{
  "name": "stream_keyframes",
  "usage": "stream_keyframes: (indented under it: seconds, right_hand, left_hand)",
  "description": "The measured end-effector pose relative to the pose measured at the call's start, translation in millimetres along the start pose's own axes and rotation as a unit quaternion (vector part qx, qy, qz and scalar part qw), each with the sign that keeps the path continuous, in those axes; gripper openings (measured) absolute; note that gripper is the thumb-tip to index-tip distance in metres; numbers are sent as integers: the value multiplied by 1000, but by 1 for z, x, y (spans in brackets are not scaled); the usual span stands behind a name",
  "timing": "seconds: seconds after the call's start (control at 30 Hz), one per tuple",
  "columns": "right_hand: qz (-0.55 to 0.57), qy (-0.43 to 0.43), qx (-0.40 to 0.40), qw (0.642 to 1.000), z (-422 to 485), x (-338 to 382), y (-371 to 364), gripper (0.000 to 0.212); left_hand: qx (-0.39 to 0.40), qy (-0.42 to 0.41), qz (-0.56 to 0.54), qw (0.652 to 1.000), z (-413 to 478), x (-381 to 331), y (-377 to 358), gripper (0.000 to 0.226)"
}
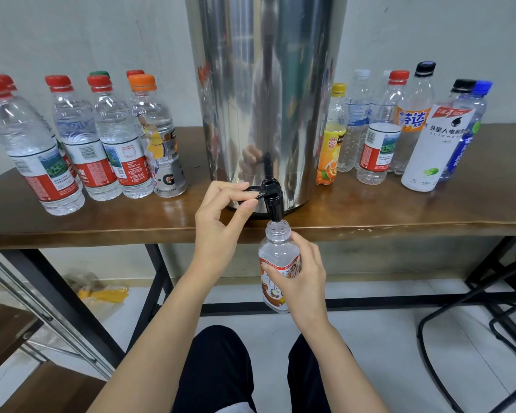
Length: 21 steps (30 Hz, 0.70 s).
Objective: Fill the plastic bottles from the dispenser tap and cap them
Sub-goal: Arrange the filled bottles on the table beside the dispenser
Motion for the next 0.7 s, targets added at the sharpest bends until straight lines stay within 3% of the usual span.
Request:
stream_keyframes:
  seconds: [0.7]
  right_hand:
    - [7,-9,6,1000,1,0,0,72]
  left_hand:
    - [10,-16,15,1000,2,-3,1,15]
Point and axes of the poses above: each hand's wrist, its own z-axis towards the middle knuckle, its own y-axis out of the back of the hand, x = y × z, the point moved 7 cm from there along z, towards the middle knuckle
